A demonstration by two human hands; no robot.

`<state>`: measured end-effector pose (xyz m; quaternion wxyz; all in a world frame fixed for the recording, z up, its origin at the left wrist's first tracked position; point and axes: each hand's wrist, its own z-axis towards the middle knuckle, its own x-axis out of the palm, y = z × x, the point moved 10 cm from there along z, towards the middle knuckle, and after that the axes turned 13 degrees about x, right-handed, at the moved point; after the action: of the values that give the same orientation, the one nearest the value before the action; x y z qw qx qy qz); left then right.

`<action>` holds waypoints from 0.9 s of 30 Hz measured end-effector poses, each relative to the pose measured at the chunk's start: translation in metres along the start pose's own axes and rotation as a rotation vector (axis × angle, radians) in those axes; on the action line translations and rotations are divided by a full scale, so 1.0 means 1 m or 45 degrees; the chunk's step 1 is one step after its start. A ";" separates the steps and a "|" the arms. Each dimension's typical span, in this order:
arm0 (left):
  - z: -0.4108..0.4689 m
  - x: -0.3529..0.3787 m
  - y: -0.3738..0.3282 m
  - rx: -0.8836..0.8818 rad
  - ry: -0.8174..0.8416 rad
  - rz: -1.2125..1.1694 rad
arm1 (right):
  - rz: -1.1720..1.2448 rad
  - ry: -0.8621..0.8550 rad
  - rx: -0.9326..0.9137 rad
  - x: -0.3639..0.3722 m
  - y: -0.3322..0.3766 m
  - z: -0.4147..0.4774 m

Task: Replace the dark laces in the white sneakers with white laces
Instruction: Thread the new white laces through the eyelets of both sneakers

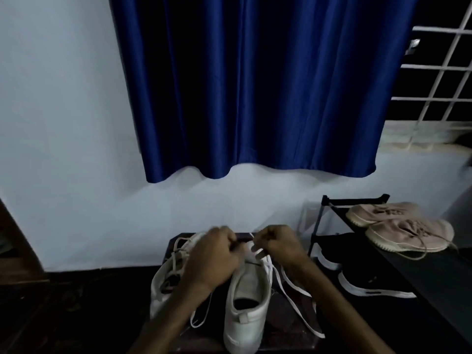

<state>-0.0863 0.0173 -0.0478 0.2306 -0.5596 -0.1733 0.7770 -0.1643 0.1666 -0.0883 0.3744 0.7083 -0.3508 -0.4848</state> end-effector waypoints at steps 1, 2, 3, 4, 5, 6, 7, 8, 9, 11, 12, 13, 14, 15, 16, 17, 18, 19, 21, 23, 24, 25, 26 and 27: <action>-0.007 0.032 0.005 -0.086 0.229 -0.093 | -0.076 -0.022 -0.015 0.006 -0.008 0.003; -0.014 0.055 0.010 -0.134 0.395 -0.125 | -0.170 -0.070 -0.044 0.009 -0.013 0.004; -0.015 0.070 0.016 -0.152 0.456 -0.105 | -0.236 -0.130 -0.061 0.010 -0.018 0.006; -0.014 0.073 0.021 -0.156 0.432 -0.059 | -0.286 -0.186 -0.073 0.011 -0.021 0.006; -0.010 0.075 0.028 -0.150 0.367 -0.010 | -0.329 -0.236 -0.075 0.011 -0.025 0.008; -0.008 0.073 0.034 -0.145 0.279 0.010 | -0.368 -0.280 -0.079 0.013 -0.028 0.008; -0.009 0.069 0.038 -0.139 0.184 -0.013 | -0.397 -0.313 -0.078 0.016 -0.031 0.005; -0.008 0.066 0.042 -0.136 0.106 -0.056 | -0.403 -0.336 -0.060 0.018 -0.036 0.005; -0.008 0.063 0.045 -0.139 0.045 -0.097 | -0.396 -0.350 -0.041 0.020 -0.039 0.007; -0.014 0.058 0.051 -0.190 -0.048 -0.179 | -0.340 -0.328 -0.035 0.022 -0.042 0.007; -0.018 0.055 0.051 -0.219 -0.093 -0.225 | -0.307 -0.297 -0.039 0.024 -0.042 0.005; -0.019 0.052 0.051 -0.235 -0.140 -0.266 | -0.279 -0.282 -0.052 0.024 -0.039 0.004; -0.018 0.050 0.053 -0.253 -0.172 -0.296 | -0.264 -0.273 -0.075 0.023 -0.037 0.004; -0.020 0.053 0.056 -0.263 -0.204 -0.334 | -0.248 -0.273 -0.110 0.024 -0.037 0.003; -0.020 0.055 0.058 -0.267 -0.231 -0.369 | -0.233 -0.267 -0.145 0.025 -0.036 0.003; -0.022 0.056 0.060 -0.273 -0.261 -0.413 | -0.212 -0.269 -0.168 0.025 -0.036 0.002; -0.025 0.056 0.060 -0.282 -0.286 -0.449 | -0.201 -0.275 -0.186 0.025 -0.037 -0.001; -0.025 0.057 0.060 -0.292 -0.295 -0.478 | -0.208 -0.262 -0.186 0.026 -0.036 -0.001; -0.026 0.057 0.058 -0.322 -0.268 -0.461 | -0.307 -0.227 -0.168 0.028 -0.033 -0.004; -0.027 0.056 0.056 -0.322 -0.259 -0.444 | -0.432 -0.224 -0.174 0.029 -0.031 -0.006; -0.028 0.056 0.056 -0.323 -0.268 -0.459 | -0.472 -0.223 -0.189 0.029 -0.029 -0.005; -0.028 0.055 0.056 -0.323 -0.283 -0.465 | -0.496 -0.225 -0.198 0.029 -0.027 -0.004; -0.028 0.055 0.056 -0.327 -0.284 -0.451 | -0.506 -0.229 -0.204 0.029 -0.024 -0.004; -0.028 0.055 0.056 -0.324 -0.277 -0.416 | -0.516 -0.233 -0.201 0.030 -0.022 -0.004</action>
<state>-0.0839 0.0012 -0.1298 0.2609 -0.4615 -0.3820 0.7570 -0.1488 0.1524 -0.1190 0.2903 0.6858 -0.1950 -0.6383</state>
